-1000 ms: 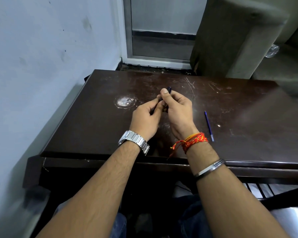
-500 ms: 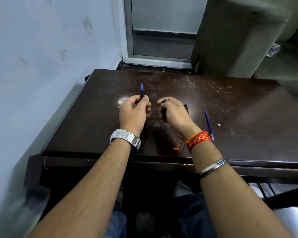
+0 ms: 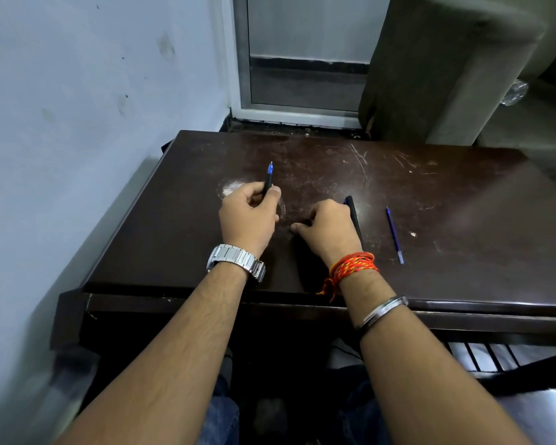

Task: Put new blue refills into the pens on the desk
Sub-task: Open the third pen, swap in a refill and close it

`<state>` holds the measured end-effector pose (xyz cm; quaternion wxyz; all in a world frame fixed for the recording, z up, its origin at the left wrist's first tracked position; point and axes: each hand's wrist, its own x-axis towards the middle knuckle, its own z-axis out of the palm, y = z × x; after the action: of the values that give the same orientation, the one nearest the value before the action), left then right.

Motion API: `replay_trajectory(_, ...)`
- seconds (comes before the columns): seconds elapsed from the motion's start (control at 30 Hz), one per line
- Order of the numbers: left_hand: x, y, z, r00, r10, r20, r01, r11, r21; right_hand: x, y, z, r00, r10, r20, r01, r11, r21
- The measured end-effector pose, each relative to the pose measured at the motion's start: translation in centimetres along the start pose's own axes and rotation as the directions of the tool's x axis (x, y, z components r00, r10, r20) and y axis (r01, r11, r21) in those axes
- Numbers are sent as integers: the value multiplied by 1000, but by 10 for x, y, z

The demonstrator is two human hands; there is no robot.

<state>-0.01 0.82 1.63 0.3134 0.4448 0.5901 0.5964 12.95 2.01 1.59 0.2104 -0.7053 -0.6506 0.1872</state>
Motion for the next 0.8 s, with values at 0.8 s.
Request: replay_trajectory(0.8, 0, 14, -4, 969, -19, 246, 134, 876, -463, -19, -18, -16, 813, -344, 470, -119, 693, 712)
